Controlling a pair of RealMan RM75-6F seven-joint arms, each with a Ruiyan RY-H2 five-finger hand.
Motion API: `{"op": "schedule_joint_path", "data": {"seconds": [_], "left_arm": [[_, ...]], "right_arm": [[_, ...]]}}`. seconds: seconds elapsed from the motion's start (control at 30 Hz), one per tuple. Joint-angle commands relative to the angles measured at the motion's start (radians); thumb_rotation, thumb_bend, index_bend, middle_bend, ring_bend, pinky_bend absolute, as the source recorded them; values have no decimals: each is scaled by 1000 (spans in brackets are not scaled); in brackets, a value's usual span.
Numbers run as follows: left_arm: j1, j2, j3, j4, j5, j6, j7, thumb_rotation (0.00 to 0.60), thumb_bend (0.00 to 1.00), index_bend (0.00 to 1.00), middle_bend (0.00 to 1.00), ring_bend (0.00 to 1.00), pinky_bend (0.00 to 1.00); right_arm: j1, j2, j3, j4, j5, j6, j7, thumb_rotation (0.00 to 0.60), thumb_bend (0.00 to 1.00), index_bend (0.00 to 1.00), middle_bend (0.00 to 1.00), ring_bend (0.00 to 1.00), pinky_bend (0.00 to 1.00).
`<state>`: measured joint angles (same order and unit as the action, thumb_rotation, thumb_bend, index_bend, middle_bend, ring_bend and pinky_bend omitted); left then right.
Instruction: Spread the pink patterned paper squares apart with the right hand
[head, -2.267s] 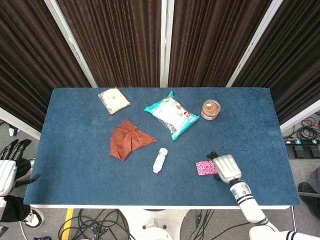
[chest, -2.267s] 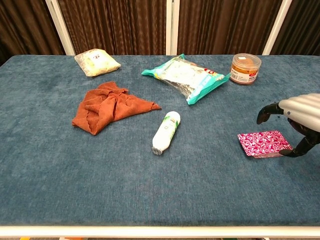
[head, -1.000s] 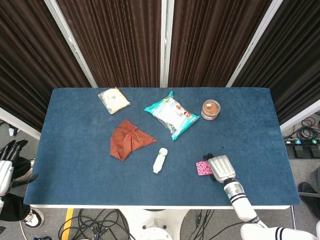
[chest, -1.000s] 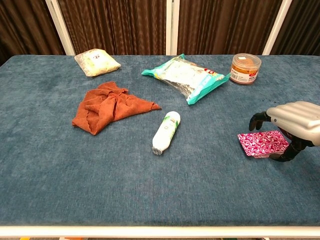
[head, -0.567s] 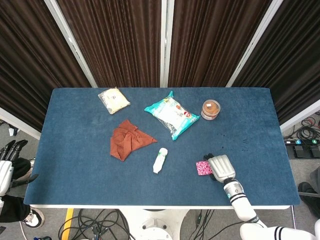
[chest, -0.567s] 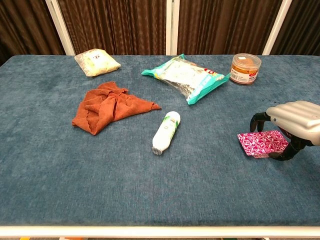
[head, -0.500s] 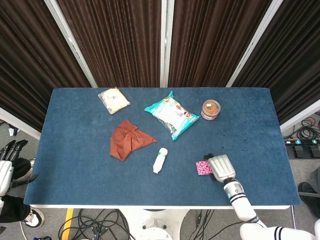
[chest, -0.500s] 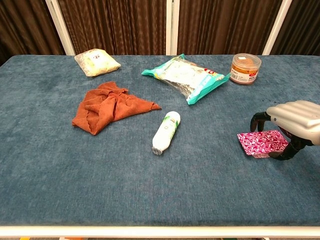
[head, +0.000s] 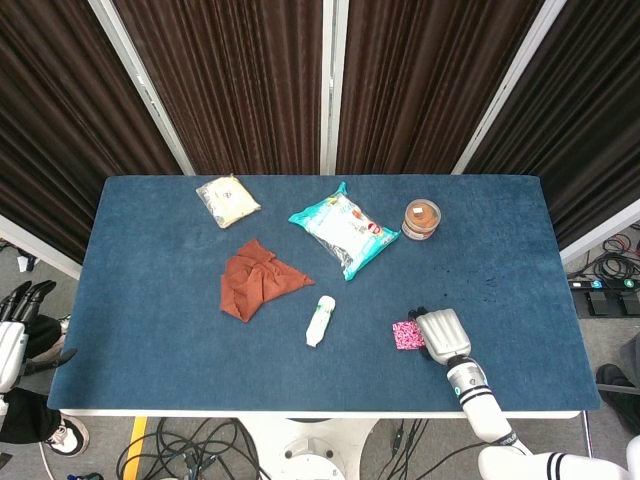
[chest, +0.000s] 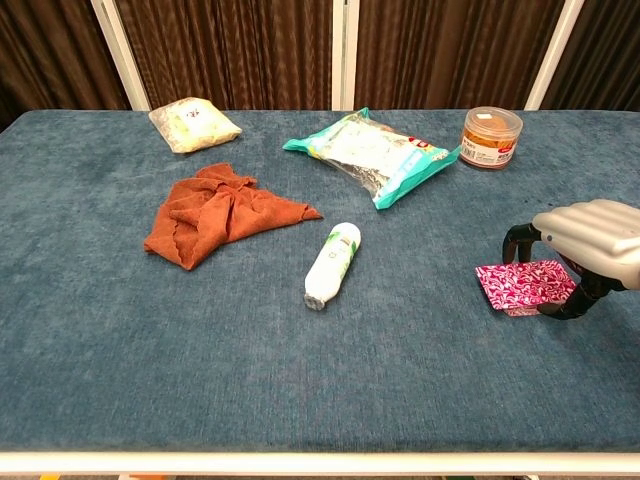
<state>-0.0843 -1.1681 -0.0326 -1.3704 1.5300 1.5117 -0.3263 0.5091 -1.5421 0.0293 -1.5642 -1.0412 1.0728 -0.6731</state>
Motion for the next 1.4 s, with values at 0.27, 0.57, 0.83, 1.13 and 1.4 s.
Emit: {"op": "schedule_joint_path", "data": {"seconds": [0.27,0.57,0.83,1.13,1.4], "left_arm": [[1,1,0,0,1,1,-6,600,15,92,100,0,131],[1,0,1,0,5,3,-6,600,15,92,101,0,131],[1,0,-1,-1,6,8,-7,600,15,92,101,0,129],[4,-1,-4,7,2,12,-19,600,14,92,100,0,128],[3,-6,-4,22,-1,7,-36,600,15,92,101,0,128]], "right_arm": [[-3,2,-1,-1,-14,11,15,600,208,419,399,772,829],[9,9,25,-12,-19,19,26,600,211,422,404,772,829],[78,-26,90,5,25,-8,-30,600,222,424,405,772,829],[185,-135,151,146,125,-80,-91,600,222,424,405,772,829],[223,-197,149,229,153,-101,-92,600,222,424,403,772,829]]}}
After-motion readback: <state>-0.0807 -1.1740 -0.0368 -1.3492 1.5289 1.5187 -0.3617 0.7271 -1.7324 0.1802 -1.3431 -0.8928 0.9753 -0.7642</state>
